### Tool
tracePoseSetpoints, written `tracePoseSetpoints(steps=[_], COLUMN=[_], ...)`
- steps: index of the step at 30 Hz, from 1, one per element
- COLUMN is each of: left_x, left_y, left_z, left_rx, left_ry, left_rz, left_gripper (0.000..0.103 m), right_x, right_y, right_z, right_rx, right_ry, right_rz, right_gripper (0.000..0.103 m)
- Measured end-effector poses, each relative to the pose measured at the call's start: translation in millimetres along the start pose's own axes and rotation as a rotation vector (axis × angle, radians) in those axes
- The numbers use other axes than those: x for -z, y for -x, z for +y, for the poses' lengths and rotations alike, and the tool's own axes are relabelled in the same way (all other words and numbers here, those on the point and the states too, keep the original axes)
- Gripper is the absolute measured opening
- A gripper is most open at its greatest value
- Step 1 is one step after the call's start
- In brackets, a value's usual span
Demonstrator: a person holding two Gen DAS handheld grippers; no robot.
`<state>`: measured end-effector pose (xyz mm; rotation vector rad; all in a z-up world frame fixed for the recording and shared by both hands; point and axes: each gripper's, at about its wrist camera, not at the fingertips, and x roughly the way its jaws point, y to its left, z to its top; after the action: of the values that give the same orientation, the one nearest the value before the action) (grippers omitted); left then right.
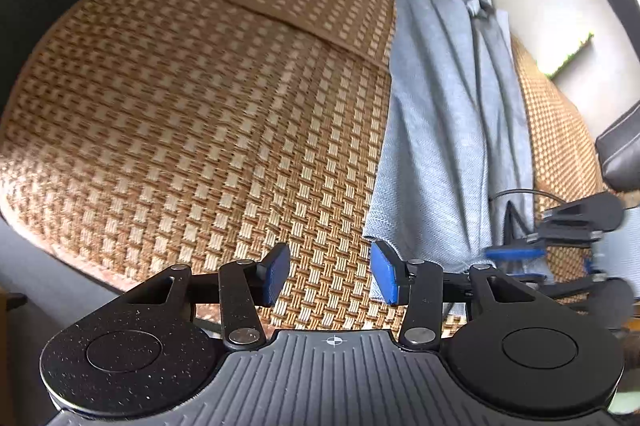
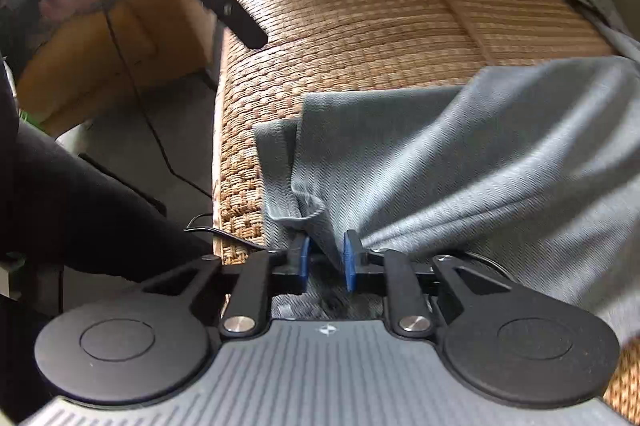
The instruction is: Fold clothes
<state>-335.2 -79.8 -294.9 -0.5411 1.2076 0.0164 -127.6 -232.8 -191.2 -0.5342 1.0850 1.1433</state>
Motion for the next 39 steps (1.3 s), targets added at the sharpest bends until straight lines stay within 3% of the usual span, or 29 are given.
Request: tracePoseSetpoints(steps=[2, 9, 13, 14, 15, 16, 17, 24, 31, 32, 34, 37, 39], left_x=[-4, -21, -28, -29, -30, -29, -28, -1, 20, 17, 7, -8, -23], left_y=[-7, -30, -44, -48, -53, -55, -57, -18, -33, -29, -15, 5, 19], left_z=[-5, -29, -27, -26, -24, -22, -21, -29, -19, -21, -26, -35, -41], left_rx=[0.011, 0.056, 0.066, 0.065, 0.067, 0.068, 0.068, 0.089, 0.004, -0.007, -0.020, -0.038, -0.056], left_ry=[-0.004, -0.083, -0.039, -0.025, -0.010, 0.007, 0.023, 0.016, 0.049, 0.046, 0.046, 0.046, 0.055], left_rz=[0.000, 0.030, 0.044, 0.052, 0.066, 0.076, 0.083, 0.053, 0.130, 0.123, 0.087, 0.033, -0.018], left_gripper=[0.061, 0.061, 0.059, 0.053, 0.017, 0.000, 0.000, 0.000, 0.000, 0.005, 0.024, 0.031, 0.060], right_x=[5, 38, 60, 65, 70, 74, 76, 71, 63, 62, 59, 55, 51], right_y=[24, 119, 131, 128, 125, 123, 121, 104, 87, 87, 88, 102, 112], right_z=[6, 35, 50, 52, 54, 56, 55, 34, 15, 12, 7, -8, -22], right_rx=[0.012, 0.074, 0.140, 0.150, 0.160, 0.168, 0.173, 0.195, 0.194, 0.196, 0.203, 0.220, 0.232], right_ry=[-0.050, -0.309, -0.493, -0.535, -0.578, -0.615, -0.642, -0.756, -0.813, -0.809, -0.802, -0.789, -0.777], right_rz=[-0.027, -0.133, -0.147, -0.153, -0.159, -0.167, -0.183, -0.310, -0.350, -0.350, -0.353, -0.401, -0.443], right_gripper=[0.032, 0.045, 0.047, 0.047, 0.047, 0.047, 0.047, 0.047, 0.049, 0.051, 0.052, 0.055, 0.056])
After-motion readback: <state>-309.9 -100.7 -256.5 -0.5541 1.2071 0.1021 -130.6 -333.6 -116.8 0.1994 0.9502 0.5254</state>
